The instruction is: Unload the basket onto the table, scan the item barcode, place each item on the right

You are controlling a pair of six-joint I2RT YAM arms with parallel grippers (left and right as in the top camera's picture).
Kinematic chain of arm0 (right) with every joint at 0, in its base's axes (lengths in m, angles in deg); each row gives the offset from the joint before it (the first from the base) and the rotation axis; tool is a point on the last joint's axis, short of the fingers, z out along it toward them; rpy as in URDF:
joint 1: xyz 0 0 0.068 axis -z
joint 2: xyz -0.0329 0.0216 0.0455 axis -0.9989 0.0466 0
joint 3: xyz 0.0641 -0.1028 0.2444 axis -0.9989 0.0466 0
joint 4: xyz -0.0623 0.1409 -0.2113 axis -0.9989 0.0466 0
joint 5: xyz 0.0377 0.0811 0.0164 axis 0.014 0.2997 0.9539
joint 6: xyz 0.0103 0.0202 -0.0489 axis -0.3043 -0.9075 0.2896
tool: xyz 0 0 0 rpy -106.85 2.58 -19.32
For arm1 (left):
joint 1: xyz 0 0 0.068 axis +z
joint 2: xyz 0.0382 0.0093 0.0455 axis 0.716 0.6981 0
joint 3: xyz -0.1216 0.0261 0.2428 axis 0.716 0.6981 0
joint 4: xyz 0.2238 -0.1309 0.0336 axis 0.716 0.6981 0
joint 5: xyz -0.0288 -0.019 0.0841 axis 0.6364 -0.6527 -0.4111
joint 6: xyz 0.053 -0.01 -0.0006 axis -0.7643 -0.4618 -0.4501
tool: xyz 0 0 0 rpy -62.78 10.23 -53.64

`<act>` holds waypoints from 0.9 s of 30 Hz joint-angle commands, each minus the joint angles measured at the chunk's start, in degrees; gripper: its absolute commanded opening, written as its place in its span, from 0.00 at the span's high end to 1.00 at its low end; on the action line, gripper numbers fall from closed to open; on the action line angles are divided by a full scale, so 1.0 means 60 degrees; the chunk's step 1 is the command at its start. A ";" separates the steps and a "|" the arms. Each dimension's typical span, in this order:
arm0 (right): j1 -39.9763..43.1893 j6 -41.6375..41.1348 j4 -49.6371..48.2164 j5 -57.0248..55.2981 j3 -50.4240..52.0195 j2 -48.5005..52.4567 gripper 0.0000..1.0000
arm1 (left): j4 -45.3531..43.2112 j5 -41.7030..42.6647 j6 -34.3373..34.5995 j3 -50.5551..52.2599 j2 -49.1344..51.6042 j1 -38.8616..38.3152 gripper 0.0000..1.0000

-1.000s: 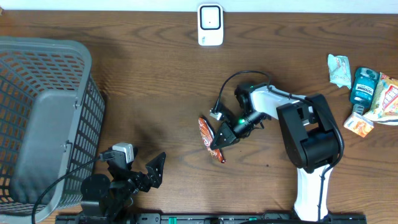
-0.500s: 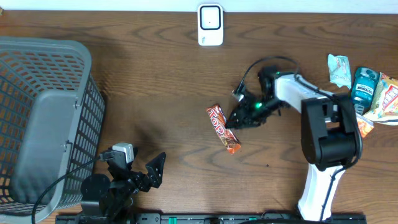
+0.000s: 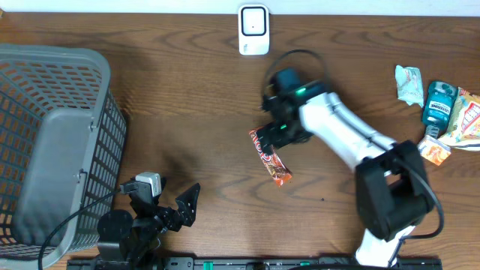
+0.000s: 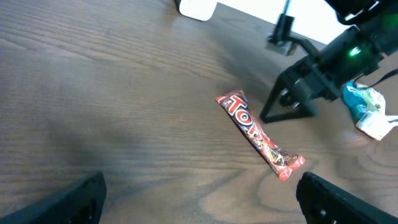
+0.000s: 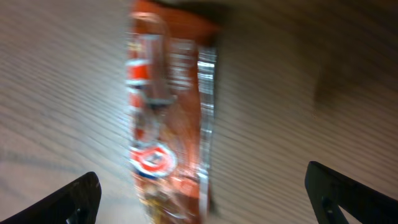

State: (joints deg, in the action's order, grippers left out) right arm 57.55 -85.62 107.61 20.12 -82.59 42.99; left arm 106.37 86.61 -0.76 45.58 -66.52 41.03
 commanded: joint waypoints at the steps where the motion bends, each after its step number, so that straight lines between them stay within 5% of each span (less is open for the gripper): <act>1: -0.1111 -0.0954 -0.0182 -0.1843 0.0175 -0.0087 0.01 | 0.0000 -0.0051 0.0015 -0.0033 -0.0025 0.0029 0.02; 7: -0.1606 -0.1712 -0.1002 -0.2350 0.0707 -0.0026 0.04 | 0.0000 -0.0051 0.0015 -0.0033 -0.0025 0.0029 0.02; 11: -0.1464 -0.1708 -0.1413 -0.2310 0.1180 0.0160 0.29 | 0.0000 -0.0051 0.0015 -0.0033 -0.0025 0.0029 0.02; 17: -0.1446 -0.1708 -0.1763 -0.2222 0.1872 0.0670 0.45 | 0.0000 -0.0051 0.0015 -0.0033 -0.0025 0.0029 0.02; 21: -0.1381 -0.1705 -0.1749 -0.1821 0.1949 0.1177 0.71 | 0.0000 -0.0051 0.0015 -0.0033 -0.0025 0.0029 0.02; 23: -0.1242 -0.1705 -0.1701 -0.1512 0.1945 0.1242 0.96 | 0.0000 -0.0051 0.0015 -0.0033 -0.0025 0.0029 0.02; 27: -0.0834 -0.1599 -0.0710 -0.0900 0.1228 0.0969 0.99 | 0.0000 -0.0051 0.0015 -0.0033 -0.0025 0.0029 0.02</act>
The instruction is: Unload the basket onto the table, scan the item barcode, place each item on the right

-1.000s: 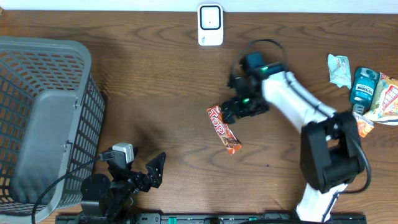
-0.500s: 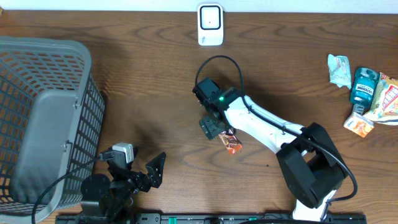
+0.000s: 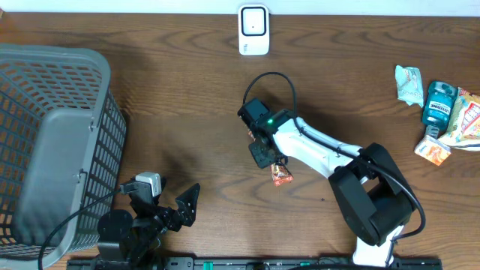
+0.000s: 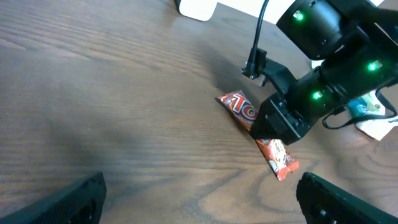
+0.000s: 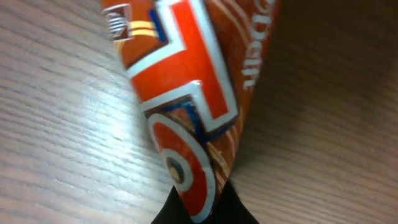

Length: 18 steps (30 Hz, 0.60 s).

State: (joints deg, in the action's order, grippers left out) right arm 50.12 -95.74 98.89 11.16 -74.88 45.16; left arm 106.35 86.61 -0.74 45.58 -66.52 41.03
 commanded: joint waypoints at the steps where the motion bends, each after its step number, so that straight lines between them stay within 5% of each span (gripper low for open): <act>1: 0.0506 0.0291 0.1093 0.0954 -0.0386 0.0506 0.99 | 0.0004 -0.0051 0.0011 -0.0033 -0.0025 0.0029 0.02; 6: 0.1406 0.2492 0.3435 0.5074 -0.2484 -0.0324 0.99 | 0.0004 -0.0051 0.0011 -0.0033 -0.0025 0.0029 0.02; 13: 0.2688 0.5890 0.5064 1.0367 -0.2758 -0.0648 0.99 | 0.0004 -0.0051 0.0011 -0.0033 -0.0025 0.0029 0.02; 18: 0.2903 0.7705 0.5493 1.1071 -0.2758 -0.0652 0.98 | 0.0004 -0.0051 0.0011 -0.0033 -0.0025 0.0029 0.02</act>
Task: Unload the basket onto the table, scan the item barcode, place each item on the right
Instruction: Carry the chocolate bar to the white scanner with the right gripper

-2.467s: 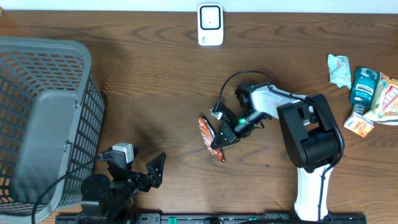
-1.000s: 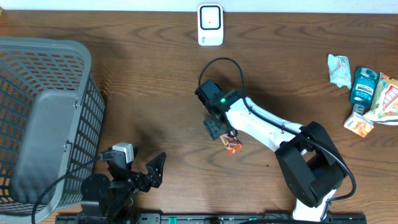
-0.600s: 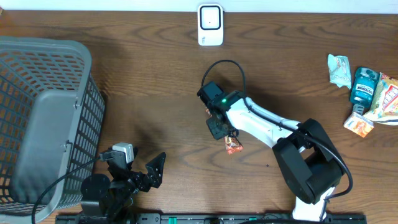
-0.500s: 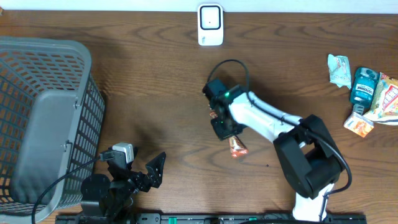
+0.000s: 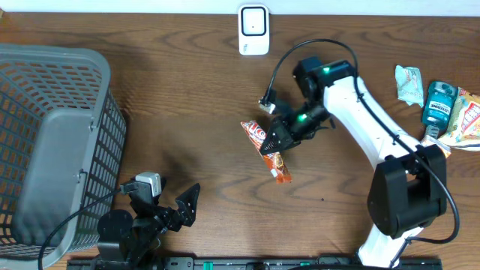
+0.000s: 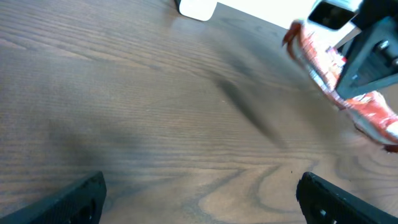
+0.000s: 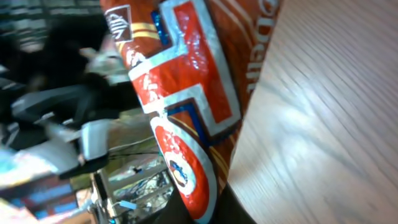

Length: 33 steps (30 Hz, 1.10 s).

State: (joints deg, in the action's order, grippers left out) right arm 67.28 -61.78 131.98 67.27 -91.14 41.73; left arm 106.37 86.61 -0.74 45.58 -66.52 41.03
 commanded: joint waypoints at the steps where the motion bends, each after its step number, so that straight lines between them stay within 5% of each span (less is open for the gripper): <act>1: 0.0040 0.2350 -0.0131 0.1676 -0.0047 -0.0080 0.99 | 0.0000 -0.0051 0.0007 -0.0033 -0.0025 0.0029 0.02; 5: 0.0022 0.2131 -0.2426 0.1384 -0.0047 -0.0080 0.98 | 0.0000 -0.0051 0.0011 -0.0033 -0.0025 0.0029 0.02; 12: -0.0087 -0.4160 -0.7679 -0.4215 -0.0066 -0.0080 0.99 | 0.0000 -0.0051 0.0011 -0.0033 -0.0025 0.0029 0.02; 15: -0.0029 -0.4838 -0.8506 -0.4914 -0.0157 -0.0022 0.99 | 0.0000 -0.0051 0.0011 -0.0033 -0.0025 0.0029 0.02; 24: 0.0102 -0.5435 -0.9147 -0.5632 -0.1650 0.1377 0.99 | 0.0000 -0.0051 0.0011 -0.0033 -0.0025 0.0029 0.02; 33: 0.0113 -0.6073 -0.7992 -0.6728 -0.6594 0.4951 0.99 | 0.0000 -0.0051 0.0011 -0.0033 -0.0025 0.0029 0.02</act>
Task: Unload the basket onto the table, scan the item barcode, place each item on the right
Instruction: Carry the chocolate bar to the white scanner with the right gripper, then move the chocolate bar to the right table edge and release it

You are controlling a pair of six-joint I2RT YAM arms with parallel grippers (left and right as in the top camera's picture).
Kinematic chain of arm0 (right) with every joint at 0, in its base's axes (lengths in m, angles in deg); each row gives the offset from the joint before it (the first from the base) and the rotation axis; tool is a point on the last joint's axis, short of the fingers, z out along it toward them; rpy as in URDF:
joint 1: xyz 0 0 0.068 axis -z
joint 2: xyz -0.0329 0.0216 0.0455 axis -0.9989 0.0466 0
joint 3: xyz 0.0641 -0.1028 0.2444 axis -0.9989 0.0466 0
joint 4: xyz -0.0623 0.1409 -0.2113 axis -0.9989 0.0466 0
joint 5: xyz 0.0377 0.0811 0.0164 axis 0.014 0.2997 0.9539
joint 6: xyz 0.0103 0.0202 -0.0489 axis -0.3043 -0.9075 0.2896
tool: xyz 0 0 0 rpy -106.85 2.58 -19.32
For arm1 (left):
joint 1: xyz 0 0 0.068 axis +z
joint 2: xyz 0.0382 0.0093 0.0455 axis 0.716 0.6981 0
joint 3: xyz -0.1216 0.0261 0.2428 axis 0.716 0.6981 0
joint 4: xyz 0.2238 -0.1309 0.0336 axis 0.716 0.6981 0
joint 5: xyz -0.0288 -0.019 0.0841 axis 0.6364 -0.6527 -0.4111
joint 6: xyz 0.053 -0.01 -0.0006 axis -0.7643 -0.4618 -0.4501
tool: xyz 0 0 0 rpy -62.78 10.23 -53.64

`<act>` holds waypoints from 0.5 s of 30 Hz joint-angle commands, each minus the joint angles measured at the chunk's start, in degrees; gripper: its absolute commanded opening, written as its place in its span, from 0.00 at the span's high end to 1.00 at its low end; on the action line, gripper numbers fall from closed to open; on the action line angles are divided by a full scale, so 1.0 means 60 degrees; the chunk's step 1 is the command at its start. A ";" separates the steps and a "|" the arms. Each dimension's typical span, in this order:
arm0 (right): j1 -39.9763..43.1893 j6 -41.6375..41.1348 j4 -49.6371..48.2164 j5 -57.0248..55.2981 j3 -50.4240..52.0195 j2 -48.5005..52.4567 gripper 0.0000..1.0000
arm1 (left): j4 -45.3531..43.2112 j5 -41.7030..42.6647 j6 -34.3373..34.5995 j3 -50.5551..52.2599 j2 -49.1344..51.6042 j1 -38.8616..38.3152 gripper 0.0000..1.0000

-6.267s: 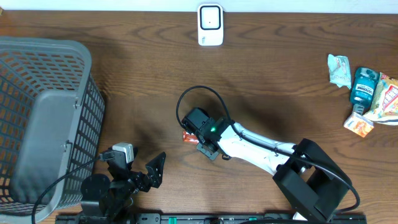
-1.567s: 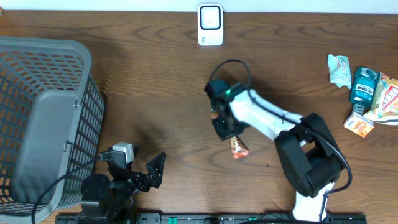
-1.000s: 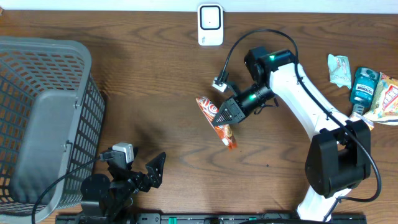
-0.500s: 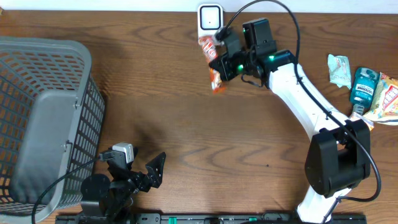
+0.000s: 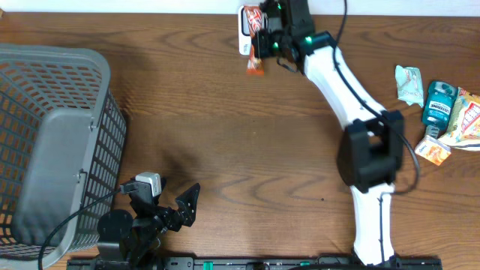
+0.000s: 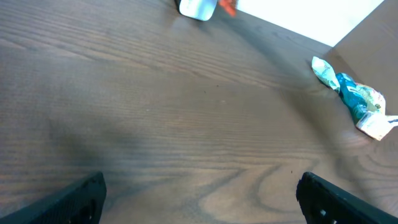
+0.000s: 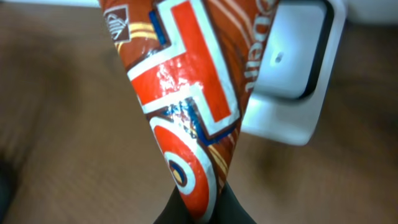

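A red candy bar (image 7: 186,93) fills the right wrist view, pinched at its lower end by my right gripper (image 7: 198,208), which is shut on it. Right behind the bar stands the white scanner (image 7: 298,68). Overhead, the bar (image 5: 255,45) hangs over the scanner (image 5: 241,41) at the table's far edge, with the right gripper (image 5: 271,36) beside it. In the left wrist view the scanner (image 6: 198,7) and a red tip of the bar (image 6: 228,6) show at the top. My left gripper (image 6: 199,202) is open and holds nothing, low at the front (image 5: 180,208).
A grey mesh basket (image 5: 45,150) takes up the left side. At the right edge lie a pale green packet (image 5: 409,84), a teal bottle (image 5: 439,103) and several orange packets (image 5: 461,120). The right arm stretches across the table's right half.
My right gripper has gone from mid-table to the far edge with the candy bar still in it. The bar now hangs in front of the white scanner. The left arm has not moved.
The candy bar lay on mid-table with my right gripper open just beside it. Then the gripper was shut on the bar at the table. Then it held the bar lifted off the wood, and now holds it at the scanner.
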State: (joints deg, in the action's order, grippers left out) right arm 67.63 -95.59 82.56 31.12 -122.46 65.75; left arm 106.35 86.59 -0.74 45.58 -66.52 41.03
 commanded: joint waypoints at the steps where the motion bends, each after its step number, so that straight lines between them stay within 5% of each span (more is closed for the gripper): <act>1: 0.0055 -0.0532 0.0364 -0.0747 -0.1821 0.1271 0.99 | 0.0004 -0.0047 0.0011 -0.0033 -0.0025 0.0029 0.02; 5: 0.0095 -0.1075 0.0703 -0.0831 -0.3552 0.2594 0.99 | 0.0004 -0.0047 0.0011 -0.0033 -0.0025 0.0029 0.02; 15: 0.0168 -0.1209 0.2331 -0.1064 -0.4422 0.2823 0.99 | 0.0004 -0.0047 0.0007 -0.0033 -0.0025 0.0029 0.02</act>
State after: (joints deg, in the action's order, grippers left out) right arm 68.06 -101.93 93.62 25.48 -145.19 82.84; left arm 106.37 86.61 -0.74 45.58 -66.52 41.03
